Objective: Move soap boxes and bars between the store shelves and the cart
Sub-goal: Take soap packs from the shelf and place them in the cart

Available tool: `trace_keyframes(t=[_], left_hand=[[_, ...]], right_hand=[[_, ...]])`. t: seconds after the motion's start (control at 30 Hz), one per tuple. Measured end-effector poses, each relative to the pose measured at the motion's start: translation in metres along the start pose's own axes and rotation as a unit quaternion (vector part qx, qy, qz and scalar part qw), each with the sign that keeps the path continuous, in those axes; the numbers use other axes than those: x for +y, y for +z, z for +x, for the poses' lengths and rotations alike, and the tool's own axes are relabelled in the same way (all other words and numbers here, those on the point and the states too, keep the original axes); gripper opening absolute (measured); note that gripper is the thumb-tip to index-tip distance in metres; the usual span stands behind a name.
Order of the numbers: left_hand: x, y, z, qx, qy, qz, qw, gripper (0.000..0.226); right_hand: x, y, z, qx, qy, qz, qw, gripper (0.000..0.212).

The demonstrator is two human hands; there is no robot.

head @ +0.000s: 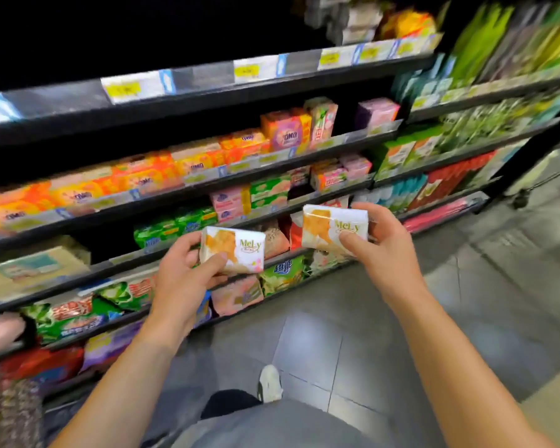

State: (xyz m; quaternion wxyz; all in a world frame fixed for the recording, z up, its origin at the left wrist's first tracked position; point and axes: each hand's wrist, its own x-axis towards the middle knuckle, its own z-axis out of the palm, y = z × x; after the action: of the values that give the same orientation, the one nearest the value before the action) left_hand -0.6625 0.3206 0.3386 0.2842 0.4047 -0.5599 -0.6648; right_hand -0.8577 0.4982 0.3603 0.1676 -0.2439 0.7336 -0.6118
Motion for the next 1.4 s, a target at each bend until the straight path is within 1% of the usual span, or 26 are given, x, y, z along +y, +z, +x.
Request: trace_keyframes(t=[0.1,0.2,0.33,0.47,0.6,0.67,0.83,0.93,1.1,1.17,1.27,1.33,1.4], left_hand=[[0.017,0.036,0.033,-0.018,0.004,0.012,1.0,0.03],[0.035,0.069,0.058,-0.033,0.023,0.028,0.999,0.031],[0.063,0.113,0.091,-0.031,0.05,0.022,0.998,0.031],[0.086,0.159,0.121,-0.012,0.086,0.024,0.996,0.033],[0.101,0.208,0.143,0.03,0.136,0.035,0.99,0.033],[0.111,0.235,0.152,0.061,0.184,0.06,0.979,0.035],[0.148,0.302,0.166,0.12,0.316,0.131,0.932,0.038],[0.17,0.33,0.184,0.141,0.361,0.186,0.903,0.04],[0.189,0.362,0.231,0.193,0.355,0.304,0.863,0.041],[0.19,0.368,0.245,0.205,0.342,0.334,0.854,0.041],[0.191,0.375,0.255,0.198,0.319,0.372,0.849,0.051],[0.196,0.378,0.258,0.194,0.295,0.382,0.854,0.063],[0.2,0.379,0.261,0.192,0.274,0.388,0.859,0.067]], right_hand=[[0.001,-0.009,0.041,0.015,0.006,0.022,1.0,0.043],[0.001,-0.021,0.078,0.018,0.008,0.032,0.999,0.043],[-0.003,-0.038,0.132,0.024,-0.014,0.048,0.998,0.041],[0.0,-0.061,0.186,0.005,-0.023,0.082,0.996,0.041],[0.009,-0.093,0.241,-0.028,-0.018,0.096,0.995,0.04],[0.011,-0.109,0.267,-0.044,-0.015,0.097,0.994,0.041],[0.01,-0.142,0.315,-0.065,-0.032,0.089,0.993,0.039],[0.013,-0.155,0.334,-0.092,-0.037,0.086,0.991,0.041],[0.022,-0.169,0.355,-0.11,-0.038,0.094,0.989,0.043],[0.026,-0.173,0.361,-0.113,-0.036,0.099,0.988,0.042],[0.029,-0.174,0.369,-0.113,-0.029,0.105,0.988,0.042],[0.032,-0.174,0.372,-0.121,-0.028,0.101,0.987,0.043],[0.035,-0.174,0.375,-0.135,-0.027,0.102,0.985,0.044]])
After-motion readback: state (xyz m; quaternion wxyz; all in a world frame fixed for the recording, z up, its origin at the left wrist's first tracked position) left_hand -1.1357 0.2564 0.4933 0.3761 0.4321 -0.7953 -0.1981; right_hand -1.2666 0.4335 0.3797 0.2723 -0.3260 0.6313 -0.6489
